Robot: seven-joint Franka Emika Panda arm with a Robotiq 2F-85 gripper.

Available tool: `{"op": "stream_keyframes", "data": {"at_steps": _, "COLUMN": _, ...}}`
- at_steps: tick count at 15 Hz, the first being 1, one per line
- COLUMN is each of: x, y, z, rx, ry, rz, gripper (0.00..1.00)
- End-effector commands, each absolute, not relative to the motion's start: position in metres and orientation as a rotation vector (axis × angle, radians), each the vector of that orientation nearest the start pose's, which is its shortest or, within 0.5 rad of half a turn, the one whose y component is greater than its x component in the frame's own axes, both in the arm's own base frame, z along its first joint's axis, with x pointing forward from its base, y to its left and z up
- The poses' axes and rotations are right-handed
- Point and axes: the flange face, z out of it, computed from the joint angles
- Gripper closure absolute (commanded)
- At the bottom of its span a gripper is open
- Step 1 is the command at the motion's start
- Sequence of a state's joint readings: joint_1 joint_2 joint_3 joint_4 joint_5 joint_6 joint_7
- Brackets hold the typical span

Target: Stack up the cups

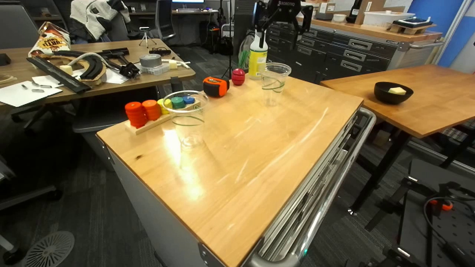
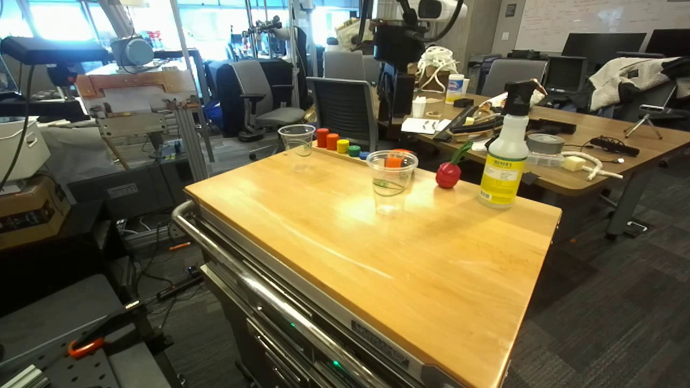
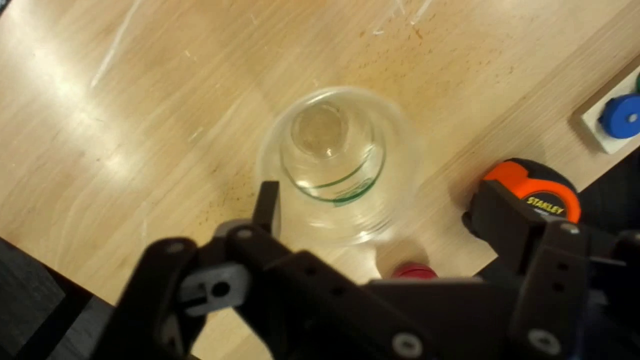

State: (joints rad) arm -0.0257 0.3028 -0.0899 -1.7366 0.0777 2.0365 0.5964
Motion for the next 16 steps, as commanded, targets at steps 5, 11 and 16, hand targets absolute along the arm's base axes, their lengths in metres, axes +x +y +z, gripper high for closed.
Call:
{"op": "stream_keyframes", "data": {"at_steps": 5, "x": 0.648, "y": 0.068, "z": 0.427, "rx": -2.995, "ry": 0.645, "rz": 0.036, "gripper": 0.00}}
{"op": "stream_keyframes", "data": {"at_steps": 11, "x": 0.630, "y": 0.157, "z": 0.410, "rx": -3.024, "ry": 0.311, "rz": 0.142, "gripper": 0.00}}
{"op": "stream_keyframes", "data": {"at_steps": 16, "x": 0.623, "y": 0.190, "z": 0.385, "rx": -3.057, "ry": 0.161, "rz": 0.186, "gripper": 0.00}}
